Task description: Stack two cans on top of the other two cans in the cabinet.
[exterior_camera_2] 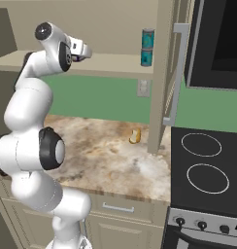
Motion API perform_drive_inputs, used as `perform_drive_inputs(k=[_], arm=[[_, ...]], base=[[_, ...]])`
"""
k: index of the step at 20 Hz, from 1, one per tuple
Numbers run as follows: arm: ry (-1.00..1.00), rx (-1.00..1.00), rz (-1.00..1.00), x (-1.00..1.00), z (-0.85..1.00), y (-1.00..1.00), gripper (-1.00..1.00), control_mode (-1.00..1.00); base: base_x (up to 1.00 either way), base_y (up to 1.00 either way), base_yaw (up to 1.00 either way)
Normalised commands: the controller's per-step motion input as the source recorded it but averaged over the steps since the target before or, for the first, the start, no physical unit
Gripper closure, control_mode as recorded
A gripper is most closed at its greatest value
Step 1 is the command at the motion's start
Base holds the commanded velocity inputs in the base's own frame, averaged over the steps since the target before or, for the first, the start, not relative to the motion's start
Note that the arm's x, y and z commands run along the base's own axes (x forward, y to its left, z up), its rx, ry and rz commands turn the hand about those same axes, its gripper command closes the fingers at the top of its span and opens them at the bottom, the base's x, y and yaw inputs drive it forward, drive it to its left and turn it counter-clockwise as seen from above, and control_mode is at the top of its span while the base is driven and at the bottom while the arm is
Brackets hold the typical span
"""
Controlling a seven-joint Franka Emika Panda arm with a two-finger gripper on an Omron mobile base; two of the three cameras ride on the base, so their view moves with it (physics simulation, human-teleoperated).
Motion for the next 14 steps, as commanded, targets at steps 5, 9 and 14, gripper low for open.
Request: perform_drive_inputs(k=[5, 9, 14], arm=[[0.0, 0.0, 0.23, -0.2, 0.44, 0.01, 1.0, -1.0], [0.0, 0.0, 0.25, -0.2, 0.34, 0.05, 1.0, -1.0], [-0.01, -0.03, 0.23, -0.2, 0.11, 0.17, 1.0, -1.0]], base=[[0.0, 0.0, 0.0], [0.0, 0.0, 0.0], [0.0, 0.0, 0.0]])
